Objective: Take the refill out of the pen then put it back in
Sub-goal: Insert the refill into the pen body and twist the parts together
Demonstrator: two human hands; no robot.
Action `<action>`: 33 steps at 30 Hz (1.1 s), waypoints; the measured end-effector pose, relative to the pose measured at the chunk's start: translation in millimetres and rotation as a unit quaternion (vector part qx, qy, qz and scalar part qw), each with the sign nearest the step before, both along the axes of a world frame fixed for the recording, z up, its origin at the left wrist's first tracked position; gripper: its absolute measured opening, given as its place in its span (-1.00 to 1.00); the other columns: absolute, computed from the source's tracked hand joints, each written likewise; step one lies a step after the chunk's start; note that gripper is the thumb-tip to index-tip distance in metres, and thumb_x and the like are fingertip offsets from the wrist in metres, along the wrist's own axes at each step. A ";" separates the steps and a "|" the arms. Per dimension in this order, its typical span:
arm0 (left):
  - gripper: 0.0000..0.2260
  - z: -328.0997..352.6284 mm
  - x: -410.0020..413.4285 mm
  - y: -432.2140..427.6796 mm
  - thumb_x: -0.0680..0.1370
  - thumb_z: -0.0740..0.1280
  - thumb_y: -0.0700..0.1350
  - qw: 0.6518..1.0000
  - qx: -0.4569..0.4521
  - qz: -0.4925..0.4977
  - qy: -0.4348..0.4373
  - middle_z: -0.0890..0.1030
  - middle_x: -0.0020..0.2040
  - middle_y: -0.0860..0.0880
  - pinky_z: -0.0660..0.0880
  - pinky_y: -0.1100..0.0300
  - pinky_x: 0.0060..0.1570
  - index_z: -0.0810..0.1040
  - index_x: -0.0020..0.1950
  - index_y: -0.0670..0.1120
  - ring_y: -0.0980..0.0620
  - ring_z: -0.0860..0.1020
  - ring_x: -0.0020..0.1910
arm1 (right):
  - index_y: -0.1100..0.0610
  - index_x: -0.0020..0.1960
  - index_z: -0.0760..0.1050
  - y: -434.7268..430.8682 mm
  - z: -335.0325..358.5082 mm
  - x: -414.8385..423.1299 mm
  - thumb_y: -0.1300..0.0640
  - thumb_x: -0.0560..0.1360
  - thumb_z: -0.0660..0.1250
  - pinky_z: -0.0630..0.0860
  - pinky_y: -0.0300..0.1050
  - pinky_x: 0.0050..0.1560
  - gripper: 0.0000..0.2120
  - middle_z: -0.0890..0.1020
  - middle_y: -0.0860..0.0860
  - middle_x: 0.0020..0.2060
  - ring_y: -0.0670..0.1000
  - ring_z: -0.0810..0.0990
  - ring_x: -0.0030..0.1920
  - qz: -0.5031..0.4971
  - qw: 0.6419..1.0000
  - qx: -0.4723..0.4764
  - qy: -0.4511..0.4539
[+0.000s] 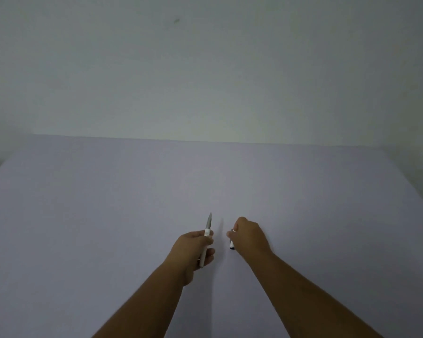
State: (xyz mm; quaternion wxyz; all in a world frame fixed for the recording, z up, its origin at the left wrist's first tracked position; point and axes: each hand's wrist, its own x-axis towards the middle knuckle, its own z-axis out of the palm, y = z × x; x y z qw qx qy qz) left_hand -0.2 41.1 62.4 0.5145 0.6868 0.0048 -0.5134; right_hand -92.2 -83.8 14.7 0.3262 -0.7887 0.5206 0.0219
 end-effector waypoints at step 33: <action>-0.82 18.8 -23.8 -0.8 0.57 0.24 -0.25 0.994 -0.055 -0.082 -0.040 0.64 -0.17 -0.13 0.63 0.14 -0.15 0.63 -0.11 -0.12 -0.03 0.61 -0.23 | 0.18 -0.19 0.61 -1.5 63.8 -13.7 0.23 0.44 0.39 0.52 -0.21 -0.29 -0.95 0.66 0.07 -0.29 -0.03 0.58 -0.31 -0.093 0.890 0.304 -0.326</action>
